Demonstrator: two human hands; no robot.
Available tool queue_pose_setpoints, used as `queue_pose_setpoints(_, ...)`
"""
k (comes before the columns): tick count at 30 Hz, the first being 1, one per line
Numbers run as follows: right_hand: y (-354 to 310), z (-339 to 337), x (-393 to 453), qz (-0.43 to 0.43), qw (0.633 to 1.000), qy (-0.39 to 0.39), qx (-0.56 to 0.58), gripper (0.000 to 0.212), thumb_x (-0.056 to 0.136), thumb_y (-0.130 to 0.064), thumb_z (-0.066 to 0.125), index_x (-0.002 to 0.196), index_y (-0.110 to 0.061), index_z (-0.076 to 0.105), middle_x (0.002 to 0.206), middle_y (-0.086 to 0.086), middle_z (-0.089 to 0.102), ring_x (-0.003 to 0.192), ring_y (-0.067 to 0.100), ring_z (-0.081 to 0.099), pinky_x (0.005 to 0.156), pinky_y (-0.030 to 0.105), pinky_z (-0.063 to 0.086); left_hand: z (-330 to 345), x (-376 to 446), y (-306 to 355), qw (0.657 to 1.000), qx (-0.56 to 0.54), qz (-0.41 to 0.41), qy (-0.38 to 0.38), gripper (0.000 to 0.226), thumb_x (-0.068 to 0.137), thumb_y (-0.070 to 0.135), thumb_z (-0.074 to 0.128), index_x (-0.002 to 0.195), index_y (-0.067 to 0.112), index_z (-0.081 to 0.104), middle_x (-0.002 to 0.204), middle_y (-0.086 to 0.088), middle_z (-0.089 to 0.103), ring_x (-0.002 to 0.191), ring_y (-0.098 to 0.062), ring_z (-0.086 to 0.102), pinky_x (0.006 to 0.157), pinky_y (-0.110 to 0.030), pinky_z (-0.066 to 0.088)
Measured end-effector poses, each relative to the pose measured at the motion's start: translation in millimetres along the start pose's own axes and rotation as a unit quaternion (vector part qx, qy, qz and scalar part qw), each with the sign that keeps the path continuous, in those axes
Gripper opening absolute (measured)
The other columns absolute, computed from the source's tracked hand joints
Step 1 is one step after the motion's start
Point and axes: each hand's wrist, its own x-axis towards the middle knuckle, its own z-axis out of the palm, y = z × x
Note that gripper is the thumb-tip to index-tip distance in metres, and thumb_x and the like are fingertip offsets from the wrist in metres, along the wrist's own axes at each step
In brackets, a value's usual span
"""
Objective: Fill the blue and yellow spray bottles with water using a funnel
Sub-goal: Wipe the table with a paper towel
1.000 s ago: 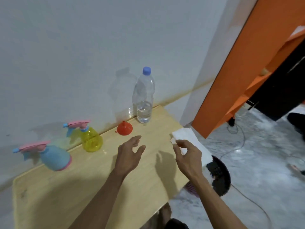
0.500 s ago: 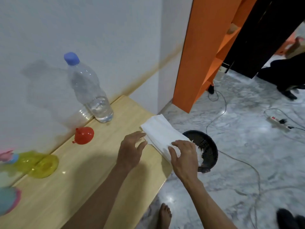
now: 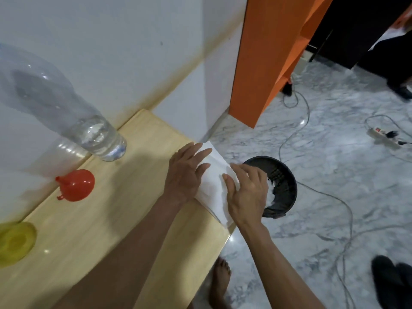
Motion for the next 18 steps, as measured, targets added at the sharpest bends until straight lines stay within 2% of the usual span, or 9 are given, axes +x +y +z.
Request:
queue_pose_setpoints(4, 5, 10, 5, 0.008, 1.000, 0.006, 0.006, 0.031, 0.095, -0.036, 0.060, 0.110, -0.015, 0.077, 0.104, 0.003, 0.069, 0.105, 0.031, 0.057, 0.087, 0.049, 0.049, 11, 13, 0, 1.000, 0.011, -0.004, -0.023, 0.034, 0.092, 0.026, 0.059, 0.125, 0.023, 0.066, 0.141, -0.002, 0.057, 0.134, -0.026, 0.049, 0.105, -0.058, 0.040)
queue_pose_setpoints(7, 8, 13, 6, 0.004, 1.000, 0.009, 0.010, 0.023, 0.093, -0.029, 0.067, 0.108, -0.014, 0.078, 0.097, 0.004, 0.068, 0.099, 0.031, 0.057, 0.085, 0.052, 0.049, 19, 13, -2, 1.000, 0.008, -0.005, 0.002, 0.019, 0.090, 0.028, 0.059, 0.102, 0.021, 0.073, 0.135, 0.001, 0.063, 0.132, -0.023, 0.050, 0.103, -0.058, 0.040)
queue_pose_setpoints(10, 11, 13, 6, -0.012, 1.000, 0.015, 0.017, 0.018, 0.092, -0.025, 0.070, 0.104, -0.013, 0.079, 0.090, 0.005, 0.066, 0.093, 0.032, 0.059, 0.082, 0.052, 0.048, 22, 12, -3, 1.000, 0.001, 0.000, 0.028, 0.021, 0.092, 0.031, 0.055, 0.088, 0.018, 0.072, 0.130, 0.001, 0.066, 0.129, -0.023, 0.052, 0.101, -0.059, 0.041)
queue_pose_setpoints(15, 8, 8, 9, -0.013, 1.000, 0.011, 0.015, 0.017, 0.091, -0.029, 0.071, 0.098, -0.016, 0.080, 0.085, 0.001, 0.066, 0.091, 0.029, 0.057, 0.081, 0.046, 0.046, 14, 8, 0, 0.997, -0.019, 0.040, 0.059, 0.020, 0.094, 0.030, 0.055, 0.091, 0.016, 0.069, 0.125, 0.004, 0.068, 0.128, -0.020, 0.053, 0.102, -0.058, 0.040)
queue_pose_setpoints(18, 2, -6, 14, -0.006, 0.999, -0.027, 0.047, 0.019, 0.089, -0.037, 0.071, 0.089, -0.020, 0.078, 0.089, -0.004, 0.069, 0.096, 0.024, 0.056, 0.086, 0.041, 0.043, -5, 5, 8, 0.998, -0.043, 0.021, 0.029, 0.025, 0.095, 0.035, 0.052, 0.099, 0.017, 0.068, 0.110, 0.009, 0.071, 0.123, -0.012, 0.055, 0.112, -0.059, 0.029)
